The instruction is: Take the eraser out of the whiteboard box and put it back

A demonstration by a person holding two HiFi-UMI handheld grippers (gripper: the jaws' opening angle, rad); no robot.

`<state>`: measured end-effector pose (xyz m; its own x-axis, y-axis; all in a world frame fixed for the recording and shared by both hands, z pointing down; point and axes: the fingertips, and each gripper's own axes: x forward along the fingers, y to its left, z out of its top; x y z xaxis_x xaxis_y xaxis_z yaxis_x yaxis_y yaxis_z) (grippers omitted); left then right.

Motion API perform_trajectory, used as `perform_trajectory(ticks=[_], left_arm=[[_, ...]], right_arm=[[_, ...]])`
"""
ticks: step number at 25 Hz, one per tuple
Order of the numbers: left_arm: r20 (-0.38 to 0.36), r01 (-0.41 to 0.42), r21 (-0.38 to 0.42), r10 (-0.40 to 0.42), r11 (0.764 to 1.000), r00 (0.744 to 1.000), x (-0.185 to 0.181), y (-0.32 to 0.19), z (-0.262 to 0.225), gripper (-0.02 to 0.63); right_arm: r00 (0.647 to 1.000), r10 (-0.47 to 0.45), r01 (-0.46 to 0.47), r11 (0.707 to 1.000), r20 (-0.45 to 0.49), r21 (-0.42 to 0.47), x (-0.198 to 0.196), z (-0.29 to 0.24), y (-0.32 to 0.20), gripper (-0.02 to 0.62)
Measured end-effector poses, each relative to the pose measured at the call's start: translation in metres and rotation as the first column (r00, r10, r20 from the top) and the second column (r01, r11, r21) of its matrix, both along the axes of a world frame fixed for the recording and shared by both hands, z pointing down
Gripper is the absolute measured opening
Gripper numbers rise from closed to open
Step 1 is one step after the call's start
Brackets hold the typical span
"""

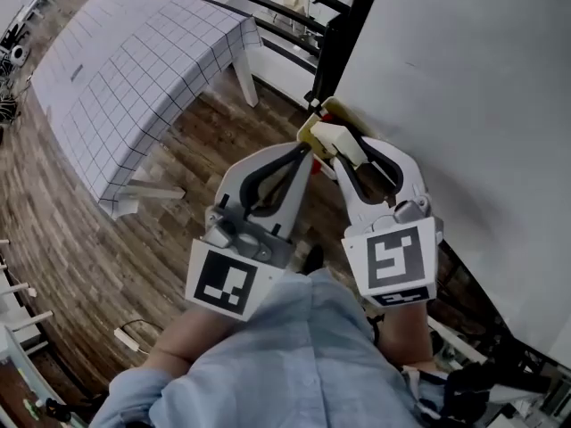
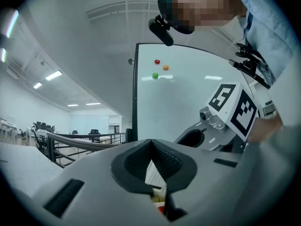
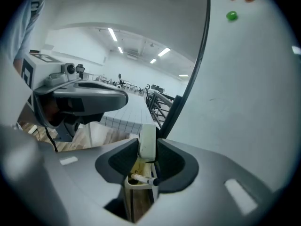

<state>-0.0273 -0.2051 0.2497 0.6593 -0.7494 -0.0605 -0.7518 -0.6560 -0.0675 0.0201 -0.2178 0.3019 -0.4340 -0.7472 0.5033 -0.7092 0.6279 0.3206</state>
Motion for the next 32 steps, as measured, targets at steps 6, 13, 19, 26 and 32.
perform_trajectory(ticks=[6,13,19,26,32], left_arm=[[0.021,0.019,0.046,-0.020,0.999,1.000,0.014,0.024,-0.016,-0.002],[0.085,0.027,0.089,-0.034,0.996,0.996,0.030,0.044,-0.024,-0.002],[0.049,0.053,0.100,-0.058,0.994,0.997,0.031,0.053,-0.031,-0.002],[0.042,0.064,0.091,-0.068,0.994,0.997,0.030,0.051,-0.027,-0.002],[0.028,0.064,0.077,-0.066,0.995,0.997,0.024,0.044,-0.022,-0.002]], right_arm=[[0.997,-0.046,0.041,0.996,0.068,0.073,0.011,-0.029,0.022,0.124],[0.994,-0.066,0.054,0.990,0.089,0.128,0.027,-0.045,0.041,0.124],[0.993,-0.064,0.050,0.989,0.098,0.139,0.035,-0.047,0.048,0.124],[0.993,-0.080,0.068,0.989,0.085,0.134,0.033,-0.043,0.047,0.124],[0.995,-0.078,0.070,0.991,0.062,0.113,0.027,-0.035,0.040,0.124]])
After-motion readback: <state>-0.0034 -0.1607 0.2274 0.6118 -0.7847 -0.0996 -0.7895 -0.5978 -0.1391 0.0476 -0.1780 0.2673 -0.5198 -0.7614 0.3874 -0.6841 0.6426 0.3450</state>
